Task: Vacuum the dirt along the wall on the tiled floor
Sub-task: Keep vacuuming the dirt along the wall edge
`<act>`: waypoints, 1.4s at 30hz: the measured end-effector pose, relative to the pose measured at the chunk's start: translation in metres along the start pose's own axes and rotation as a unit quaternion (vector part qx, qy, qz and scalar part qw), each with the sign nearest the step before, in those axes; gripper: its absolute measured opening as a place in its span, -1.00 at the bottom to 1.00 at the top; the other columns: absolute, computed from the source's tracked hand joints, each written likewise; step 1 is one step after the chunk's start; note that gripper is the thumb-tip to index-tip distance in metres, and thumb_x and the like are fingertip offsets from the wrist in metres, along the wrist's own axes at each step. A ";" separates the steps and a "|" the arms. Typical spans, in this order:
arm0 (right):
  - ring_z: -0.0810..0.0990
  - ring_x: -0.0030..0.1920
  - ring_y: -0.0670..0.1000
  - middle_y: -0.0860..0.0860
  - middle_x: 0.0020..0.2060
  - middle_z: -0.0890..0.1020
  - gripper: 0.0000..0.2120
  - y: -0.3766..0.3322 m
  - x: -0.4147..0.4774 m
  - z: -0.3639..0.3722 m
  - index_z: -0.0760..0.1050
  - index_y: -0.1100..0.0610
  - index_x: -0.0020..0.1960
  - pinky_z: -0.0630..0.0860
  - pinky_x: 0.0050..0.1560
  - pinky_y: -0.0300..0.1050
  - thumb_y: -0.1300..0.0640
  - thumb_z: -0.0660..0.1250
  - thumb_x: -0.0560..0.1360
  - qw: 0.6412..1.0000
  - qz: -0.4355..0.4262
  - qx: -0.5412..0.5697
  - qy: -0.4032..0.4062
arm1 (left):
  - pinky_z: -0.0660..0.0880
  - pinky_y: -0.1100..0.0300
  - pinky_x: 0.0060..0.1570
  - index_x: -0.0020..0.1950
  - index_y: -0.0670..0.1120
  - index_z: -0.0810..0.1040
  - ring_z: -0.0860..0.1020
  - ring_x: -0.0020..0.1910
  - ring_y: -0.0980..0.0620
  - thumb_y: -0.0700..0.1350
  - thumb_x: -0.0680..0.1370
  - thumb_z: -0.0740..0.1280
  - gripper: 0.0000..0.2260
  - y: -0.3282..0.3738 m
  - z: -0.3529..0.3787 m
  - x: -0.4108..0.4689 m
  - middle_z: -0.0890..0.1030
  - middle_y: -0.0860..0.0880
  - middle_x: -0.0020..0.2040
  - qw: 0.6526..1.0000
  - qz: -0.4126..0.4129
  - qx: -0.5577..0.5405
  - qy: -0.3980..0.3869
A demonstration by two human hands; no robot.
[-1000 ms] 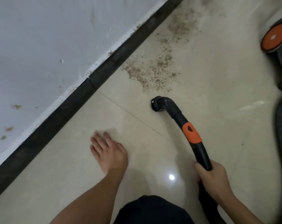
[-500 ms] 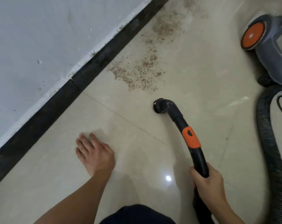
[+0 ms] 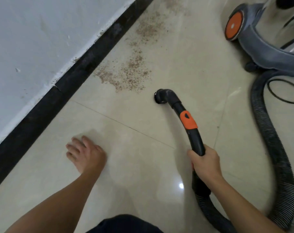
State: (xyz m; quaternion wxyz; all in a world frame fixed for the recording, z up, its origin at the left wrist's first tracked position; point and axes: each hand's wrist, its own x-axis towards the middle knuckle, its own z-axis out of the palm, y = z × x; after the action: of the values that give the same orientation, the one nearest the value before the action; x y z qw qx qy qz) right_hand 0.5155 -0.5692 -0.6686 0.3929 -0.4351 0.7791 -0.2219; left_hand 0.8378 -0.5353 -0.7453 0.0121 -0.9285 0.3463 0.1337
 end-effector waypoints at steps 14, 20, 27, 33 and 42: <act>0.55 -0.33 0.22 0.16 -0.40 0.56 -0.81 0.056 -0.035 -0.043 0.42 0.11 -0.25 0.56 -0.24 0.11 0.12 0.42 0.43 0.984 0.073 -0.009 0.160 | 0.03 -0.10 0.46 0.46 -0.33 0.20 0.08 0.50 -0.29 -0.13 0.60 0.15 -0.51 0.065 -0.016 0.052 0.15 -0.34 0.50 0.994 0.040 -0.092 0.046; 0.41 -0.47 0.05 0.07 -0.47 0.46 -0.83 0.030 -0.033 -0.016 0.42 0.12 -0.26 0.36 -0.43 -0.07 0.17 0.42 0.41 1.000 0.013 -0.021 0.013 | -0.10 -0.12 0.51 0.52 -0.29 0.12 -0.01 0.54 -0.27 -0.11 0.60 0.04 -0.49 0.084 0.003 0.058 0.05 -0.31 0.55 0.991 -0.013 -0.103 0.084; 0.47 -0.57 -0.02 0.08 -0.52 0.52 -0.83 -0.049 0.047 0.036 0.44 0.19 -0.25 0.45 -0.49 -0.10 0.20 0.41 0.43 0.999 -0.014 0.039 -0.007 | -0.05 -0.16 0.50 0.50 -0.25 0.19 0.03 0.52 -0.32 -0.10 0.57 0.09 -0.49 0.086 0.008 0.056 0.08 -0.35 0.53 0.994 -0.007 -0.080 0.078; 0.41 -0.46 0.03 0.08 -0.49 0.48 -0.84 -0.051 -0.003 0.059 0.46 0.14 -0.26 0.36 -0.42 -0.06 0.17 0.45 0.38 0.996 -0.024 -0.035 -0.079 | -0.08 -0.16 0.50 0.51 -0.23 0.17 -0.02 0.53 -0.31 -0.10 0.58 0.11 -0.49 0.085 0.006 0.061 0.05 -0.34 0.54 0.995 -0.012 -0.083 0.052; 0.40 -0.46 0.03 0.08 -0.48 0.47 -0.82 -0.086 0.027 0.081 0.44 0.14 -0.29 0.34 -0.43 -0.13 0.23 0.44 0.40 0.994 -0.049 -0.051 -0.078 | -0.03 -0.19 0.49 0.49 -0.25 0.21 0.03 0.52 -0.34 -0.07 0.54 0.02 -0.47 0.084 0.005 0.062 0.10 -0.36 0.52 0.995 -0.013 -0.086 0.050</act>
State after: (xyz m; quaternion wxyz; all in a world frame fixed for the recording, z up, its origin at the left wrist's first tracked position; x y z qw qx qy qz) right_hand 0.6153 -0.6378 -0.6689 0.4185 -0.5085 0.7339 -0.1662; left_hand 0.8275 -0.6381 -0.7606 -0.0831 -0.9361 0.3216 0.1160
